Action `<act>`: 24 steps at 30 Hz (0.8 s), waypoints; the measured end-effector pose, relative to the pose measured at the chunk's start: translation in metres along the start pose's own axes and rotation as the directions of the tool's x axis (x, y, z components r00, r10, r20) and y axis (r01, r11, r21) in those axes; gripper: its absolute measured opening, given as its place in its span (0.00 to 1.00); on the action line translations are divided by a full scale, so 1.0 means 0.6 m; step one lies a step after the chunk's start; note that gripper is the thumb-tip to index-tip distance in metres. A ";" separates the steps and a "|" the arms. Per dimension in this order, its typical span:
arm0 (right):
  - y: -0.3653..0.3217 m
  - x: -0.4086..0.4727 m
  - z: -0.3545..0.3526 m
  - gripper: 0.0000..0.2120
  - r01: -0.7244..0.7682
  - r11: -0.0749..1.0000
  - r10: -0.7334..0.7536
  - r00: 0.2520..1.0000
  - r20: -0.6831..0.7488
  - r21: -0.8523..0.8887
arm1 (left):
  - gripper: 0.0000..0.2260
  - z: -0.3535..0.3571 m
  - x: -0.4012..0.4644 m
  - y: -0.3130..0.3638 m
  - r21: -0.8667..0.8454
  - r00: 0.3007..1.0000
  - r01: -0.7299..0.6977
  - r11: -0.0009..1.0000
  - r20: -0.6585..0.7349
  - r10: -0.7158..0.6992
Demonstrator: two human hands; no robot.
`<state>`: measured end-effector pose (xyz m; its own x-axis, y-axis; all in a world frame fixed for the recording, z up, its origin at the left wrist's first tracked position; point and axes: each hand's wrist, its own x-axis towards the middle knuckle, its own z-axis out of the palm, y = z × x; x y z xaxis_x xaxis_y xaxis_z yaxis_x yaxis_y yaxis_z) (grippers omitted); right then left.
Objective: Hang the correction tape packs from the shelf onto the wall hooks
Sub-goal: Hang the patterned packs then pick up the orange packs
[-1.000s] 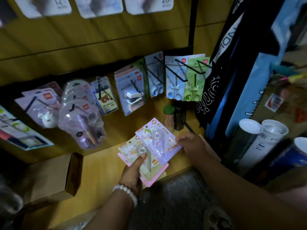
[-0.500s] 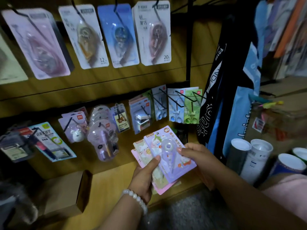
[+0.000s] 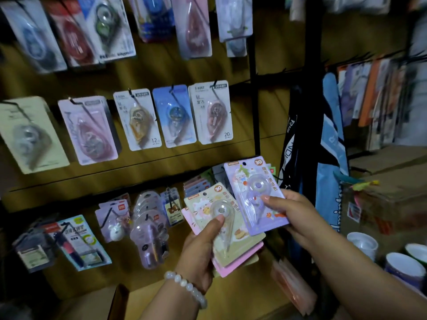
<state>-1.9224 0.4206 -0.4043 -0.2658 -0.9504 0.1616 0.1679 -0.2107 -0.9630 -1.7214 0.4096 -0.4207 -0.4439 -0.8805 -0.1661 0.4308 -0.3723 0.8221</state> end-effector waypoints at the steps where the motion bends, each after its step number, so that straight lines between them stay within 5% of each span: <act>1: -0.019 0.010 -0.001 0.11 0.038 0.999 -0.038 0.999 -0.005 0.020 | 0.21 0.006 0.000 0.008 0.008 1.000 -0.011 1.000 -0.006 0.011; 11: -0.210 0.123 0.002 0.06 0.359 0.933 -0.359 0.925 -0.125 -0.021 | 0.15 0.064 0.010 0.079 0.051 0.994 -0.114 0.992 0.002 0.114; 24: -0.232 0.206 0.019 0.07 0.270 0.962 -0.274 0.952 -0.137 -0.052 | 0.14 0.082 0.012 0.087 0.014 0.999 -0.051 0.999 -0.007 0.051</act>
<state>-1.9676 0.3299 -0.2480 -0.4292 -0.8155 0.3883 0.0406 -0.4468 -0.8937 -1.7406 0.3985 -0.3525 -0.4159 -0.9003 -0.1280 0.4419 -0.3232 0.8368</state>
